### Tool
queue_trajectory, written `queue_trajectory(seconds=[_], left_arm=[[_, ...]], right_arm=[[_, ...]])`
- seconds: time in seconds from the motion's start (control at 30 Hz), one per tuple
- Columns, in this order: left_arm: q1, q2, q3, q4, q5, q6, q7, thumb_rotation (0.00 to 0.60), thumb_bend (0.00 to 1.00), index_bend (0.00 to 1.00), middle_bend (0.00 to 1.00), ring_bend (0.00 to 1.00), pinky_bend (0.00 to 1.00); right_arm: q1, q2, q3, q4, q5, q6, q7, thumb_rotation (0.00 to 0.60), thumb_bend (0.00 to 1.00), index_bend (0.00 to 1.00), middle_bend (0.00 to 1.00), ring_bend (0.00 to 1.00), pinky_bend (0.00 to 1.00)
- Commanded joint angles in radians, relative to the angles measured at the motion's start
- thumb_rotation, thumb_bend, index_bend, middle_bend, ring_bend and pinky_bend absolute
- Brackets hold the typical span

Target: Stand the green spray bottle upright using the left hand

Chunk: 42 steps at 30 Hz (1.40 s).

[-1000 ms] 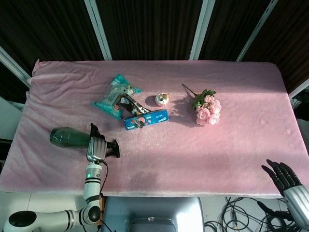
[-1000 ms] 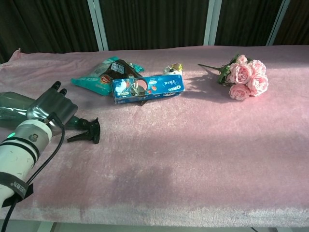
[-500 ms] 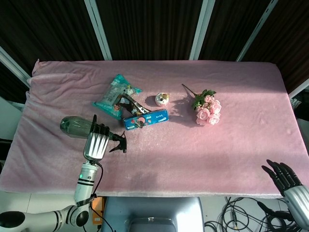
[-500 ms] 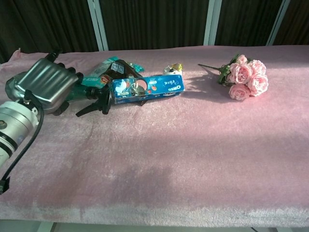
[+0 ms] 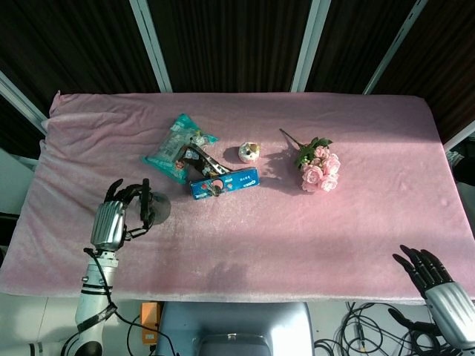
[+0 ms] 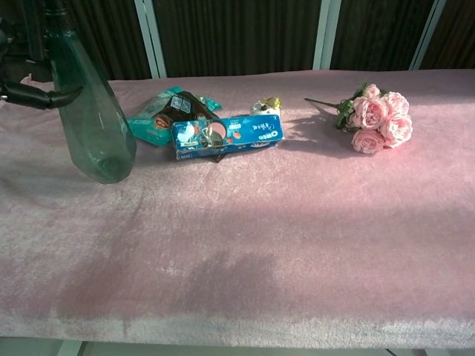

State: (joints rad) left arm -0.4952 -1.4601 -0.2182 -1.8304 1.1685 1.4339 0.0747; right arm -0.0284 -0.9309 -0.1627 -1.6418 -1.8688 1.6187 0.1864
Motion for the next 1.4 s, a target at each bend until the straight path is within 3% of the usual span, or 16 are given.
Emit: queue_trajectory(seconds=[0.03,0.33,0.5,0.8,0.87,1.07,1.4], left_arm=[[0.060,0.116,-0.065,-0.091,-0.054,-0.097,-0.219,0.600,0.48,0.79,0.89,0.49,0.10],[0.065,0.142,-0.048,-0.039,-0.106,-0.206,-0.273,0.600,0.48,0.79,0.90,0.49,0.07],[0.066,0.130,-0.040,0.016,-0.079,-0.230,-0.308,0.600,0.48,0.79,0.88,0.48,0.04],[0.066,0.124,-0.020,0.066,-0.025,-0.252,-0.313,0.600,0.51,0.75,0.77,0.38,0.00],[0.065,0.123,-0.008,0.080,-0.003,-0.251,-0.295,0.600,0.50,0.71,0.71,0.35,0.00],[0.065,0.118,0.009,0.107,0.052,-0.251,-0.299,0.600,0.43,0.41,0.49,0.20,0.00],[0.055,0.136,0.020,0.111,0.041,-0.300,-0.290,0.600,0.34,0.16,0.17,0.01,0.00]], right_arm=[[0.000,0.000,0.000,0.000,-0.001,0.000,0.000,0.600,0.34,0.00,0.00,0.00,0.00],[0.001,0.001,-0.001,0.001,-0.002,-0.001,0.001,0.600,0.33,0.00,0.00,0.00,0.00],[0.001,-0.002,-0.003,-0.003,-0.002,-0.006,-0.006,0.600,0.34,0.00,0.00,0.00,0.00],[0.003,-0.004,-0.002,-0.013,0.005,-0.019,-0.024,0.600,0.33,0.00,0.00,0.00,0.00],[0.003,-0.007,-0.002,-0.011,0.007,-0.023,-0.025,0.600,0.34,0.00,0.00,0.00,0.00],[0.003,-0.005,-0.003,-0.018,0.003,-0.021,-0.032,0.600,0.34,0.00,0.00,0.00,0.00],[0.002,-0.006,-0.001,-0.014,0.006,-0.016,-0.028,0.600,0.34,0.00,0.00,0.00,0.00]])
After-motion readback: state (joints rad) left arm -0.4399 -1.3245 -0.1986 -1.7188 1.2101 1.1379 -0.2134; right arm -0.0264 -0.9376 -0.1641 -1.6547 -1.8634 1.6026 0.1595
